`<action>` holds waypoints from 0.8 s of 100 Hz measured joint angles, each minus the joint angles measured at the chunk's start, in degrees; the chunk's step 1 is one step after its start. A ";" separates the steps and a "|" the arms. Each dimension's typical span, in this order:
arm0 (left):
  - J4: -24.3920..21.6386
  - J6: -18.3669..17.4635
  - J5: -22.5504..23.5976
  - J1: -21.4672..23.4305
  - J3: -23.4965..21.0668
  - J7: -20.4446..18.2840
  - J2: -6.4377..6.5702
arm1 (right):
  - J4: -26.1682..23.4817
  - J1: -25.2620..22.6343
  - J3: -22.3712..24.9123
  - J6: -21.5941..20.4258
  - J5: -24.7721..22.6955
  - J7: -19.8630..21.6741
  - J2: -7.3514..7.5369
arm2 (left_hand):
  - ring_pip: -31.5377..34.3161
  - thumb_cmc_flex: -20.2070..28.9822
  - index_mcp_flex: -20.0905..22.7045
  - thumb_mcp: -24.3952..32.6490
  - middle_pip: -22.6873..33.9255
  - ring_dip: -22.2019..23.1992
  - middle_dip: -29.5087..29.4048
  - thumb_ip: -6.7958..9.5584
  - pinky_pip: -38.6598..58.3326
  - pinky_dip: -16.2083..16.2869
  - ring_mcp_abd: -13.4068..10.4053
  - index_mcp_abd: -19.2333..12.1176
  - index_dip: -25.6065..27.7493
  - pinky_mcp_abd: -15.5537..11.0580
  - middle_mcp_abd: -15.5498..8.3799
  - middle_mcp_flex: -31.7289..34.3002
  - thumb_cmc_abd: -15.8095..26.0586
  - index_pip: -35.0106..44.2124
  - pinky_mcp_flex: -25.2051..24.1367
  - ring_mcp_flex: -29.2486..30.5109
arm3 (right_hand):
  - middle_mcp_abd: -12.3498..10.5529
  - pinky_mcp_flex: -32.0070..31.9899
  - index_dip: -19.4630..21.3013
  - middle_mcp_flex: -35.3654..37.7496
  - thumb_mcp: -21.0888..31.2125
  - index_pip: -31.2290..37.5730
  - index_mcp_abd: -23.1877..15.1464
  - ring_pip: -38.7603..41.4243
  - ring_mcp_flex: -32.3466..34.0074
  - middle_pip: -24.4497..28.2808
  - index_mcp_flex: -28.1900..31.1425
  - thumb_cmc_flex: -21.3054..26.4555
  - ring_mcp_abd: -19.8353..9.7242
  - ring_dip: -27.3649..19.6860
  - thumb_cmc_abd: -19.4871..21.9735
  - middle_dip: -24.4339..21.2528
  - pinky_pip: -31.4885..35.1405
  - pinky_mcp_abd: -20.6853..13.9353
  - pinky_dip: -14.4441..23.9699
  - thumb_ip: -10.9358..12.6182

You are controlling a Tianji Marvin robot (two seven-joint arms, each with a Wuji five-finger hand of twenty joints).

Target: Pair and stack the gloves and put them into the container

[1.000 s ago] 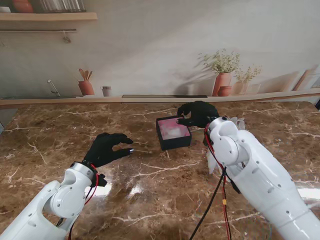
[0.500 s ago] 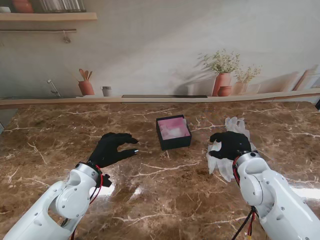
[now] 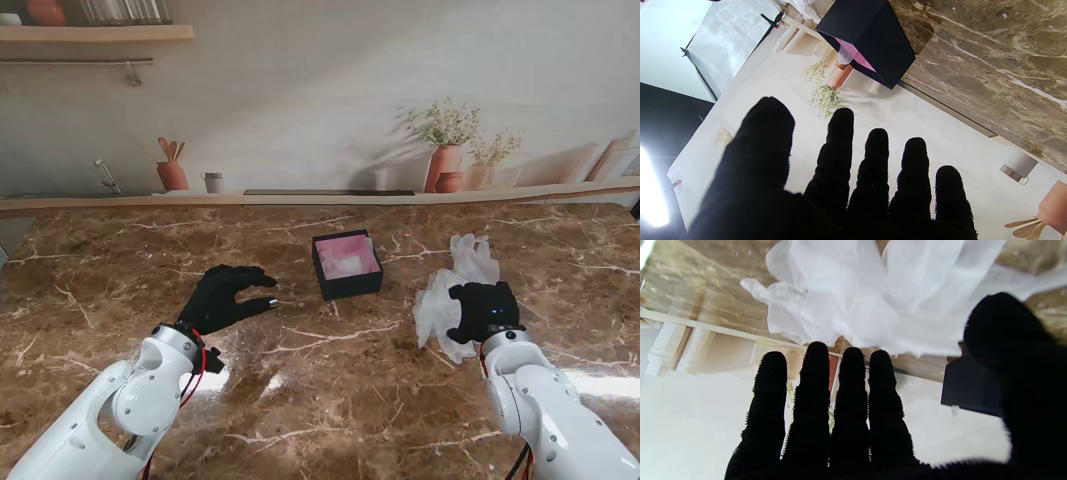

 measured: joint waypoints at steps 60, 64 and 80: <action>-0.79 0.34 0.49 0.54 -0.75 -0.85 0.07 | 9.19 6.50 -4.61 3.68 -0.79 -11.53 -1.06 | 0.00 0.00 0.02 0.00 0.00 -0.01 0.00 0.00 -0.02 -0.02 -0.05 0.00 0.00 0.08 0.00 0.00 0.00 0.68 0.00 0.00 | -3.31 4.03 0.29 12.94 -0.72 31.63 -15.89 9.86 4.46 7.24 16.95 7.73 -1.77 3.06 14.66 10.25 4.38 -0.79 2.05 -5.28; -0.79 0.33 0.46 0.54 -0.75 -0.83 0.07 | 8.77 6.23 -4.07 3.23 0.26 -12.03 -1.07 | 0.00 0.00 0.02 0.00 0.00 -0.01 0.00 0.00 -0.03 -0.02 -0.05 0.00 0.00 0.10 0.00 0.00 0.00 0.68 0.00 0.00 | -3.40 4.03 1.94 12.94 -0.69 31.58 -15.88 9.86 4.46 7.24 16.95 7.73 -1.77 3.06 14.66 11.03 4.55 -0.79 2.05 -5.29; -0.84 0.25 0.46 0.52 -0.80 -0.87 0.08 | 6.28 4.42 -1.07 0.85 4.32 -16.05 -1.74 | 0.00 0.00 0.02 0.00 0.00 -0.01 0.00 0.00 -0.05 -0.02 -0.05 0.00 0.00 0.13 0.00 0.00 0.00 0.68 0.00 0.00 | -3.59 4.65 6.09 14.41 -0.39 31.56 -15.87 10.33 5.06 7.62 16.95 7.73 -2.26 3.06 14.77 13.80 5.76 -0.79 2.08 -5.31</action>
